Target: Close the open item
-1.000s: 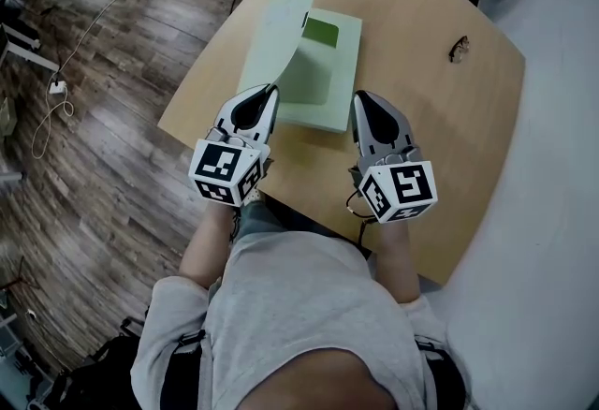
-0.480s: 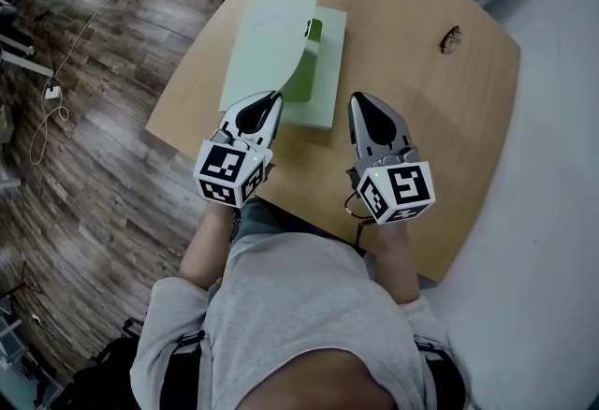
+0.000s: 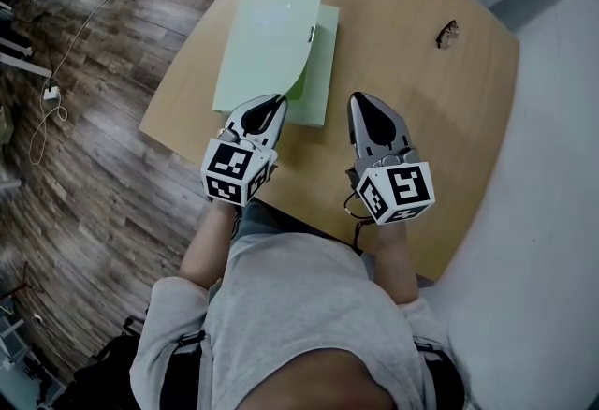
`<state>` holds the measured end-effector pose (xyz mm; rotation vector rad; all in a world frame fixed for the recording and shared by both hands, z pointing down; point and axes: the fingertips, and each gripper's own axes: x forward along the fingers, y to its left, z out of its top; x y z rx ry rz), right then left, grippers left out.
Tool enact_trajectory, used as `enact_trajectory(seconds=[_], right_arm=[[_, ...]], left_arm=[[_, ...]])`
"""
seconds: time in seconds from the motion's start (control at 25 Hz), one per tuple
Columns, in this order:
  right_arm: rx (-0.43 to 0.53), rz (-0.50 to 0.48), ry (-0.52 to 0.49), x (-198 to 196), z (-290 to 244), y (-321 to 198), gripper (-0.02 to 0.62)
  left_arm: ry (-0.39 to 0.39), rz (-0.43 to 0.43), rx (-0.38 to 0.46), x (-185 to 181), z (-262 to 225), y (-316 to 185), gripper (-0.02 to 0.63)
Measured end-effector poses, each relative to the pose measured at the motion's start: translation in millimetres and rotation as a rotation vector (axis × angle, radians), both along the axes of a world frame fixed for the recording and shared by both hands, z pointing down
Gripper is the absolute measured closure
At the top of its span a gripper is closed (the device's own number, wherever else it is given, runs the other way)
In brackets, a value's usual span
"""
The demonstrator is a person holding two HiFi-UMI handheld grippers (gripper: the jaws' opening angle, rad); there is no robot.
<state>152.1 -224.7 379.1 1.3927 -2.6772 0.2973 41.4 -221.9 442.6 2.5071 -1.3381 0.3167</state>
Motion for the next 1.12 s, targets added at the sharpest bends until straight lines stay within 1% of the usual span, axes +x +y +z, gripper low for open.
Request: enact_trajectory(seconds=[0.4,0.64,0.92,1.12], right_arm=[[-0.016,0.011,-0.005,19,9,0,0.584],[-0.025,0.018,-0.009,32,15,-1,0.584],[-0.032,0.024,-0.011,40,17,-6,0.584],[-0.038,0.027,-0.016,45,20,-9,0.584]], left_arm=[[-0.040,0.032,-0.053,25,28,0,0.588],[-0.084,0.045,-0.075,38,45,-2,0.588],[-0.159,0.061,-0.105,46,62,-5,0.588],[-0.233,0.075,-0.119,53,75,-7,0.586]])
